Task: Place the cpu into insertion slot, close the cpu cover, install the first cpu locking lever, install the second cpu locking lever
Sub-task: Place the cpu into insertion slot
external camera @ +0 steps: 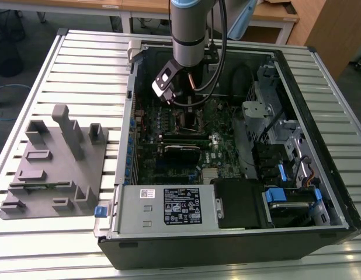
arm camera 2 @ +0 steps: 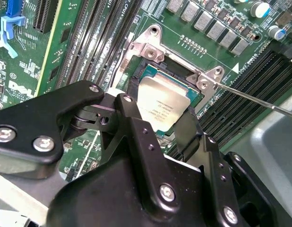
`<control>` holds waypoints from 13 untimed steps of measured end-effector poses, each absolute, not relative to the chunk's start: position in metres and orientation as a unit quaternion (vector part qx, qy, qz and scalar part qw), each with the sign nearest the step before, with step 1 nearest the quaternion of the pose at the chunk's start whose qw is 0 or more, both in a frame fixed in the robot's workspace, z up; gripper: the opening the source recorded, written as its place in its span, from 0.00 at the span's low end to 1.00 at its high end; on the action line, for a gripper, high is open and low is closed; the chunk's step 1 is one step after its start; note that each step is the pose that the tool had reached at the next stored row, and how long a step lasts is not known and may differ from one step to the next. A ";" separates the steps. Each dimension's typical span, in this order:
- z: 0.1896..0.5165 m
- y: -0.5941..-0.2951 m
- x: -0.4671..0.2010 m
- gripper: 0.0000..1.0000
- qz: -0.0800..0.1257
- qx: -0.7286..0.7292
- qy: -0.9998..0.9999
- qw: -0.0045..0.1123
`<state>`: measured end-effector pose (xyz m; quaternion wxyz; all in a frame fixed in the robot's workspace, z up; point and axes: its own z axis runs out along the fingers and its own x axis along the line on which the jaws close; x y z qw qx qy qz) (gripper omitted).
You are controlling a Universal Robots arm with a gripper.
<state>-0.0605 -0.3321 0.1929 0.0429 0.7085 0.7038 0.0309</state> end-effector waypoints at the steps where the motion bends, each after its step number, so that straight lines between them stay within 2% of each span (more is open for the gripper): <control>1: 0.193 -0.332 -0.061 0.54 0.031 0.708 0.704 0.043; 13: 0.189 -0.332 -0.062 0.54 0.032 0.708 0.704 0.044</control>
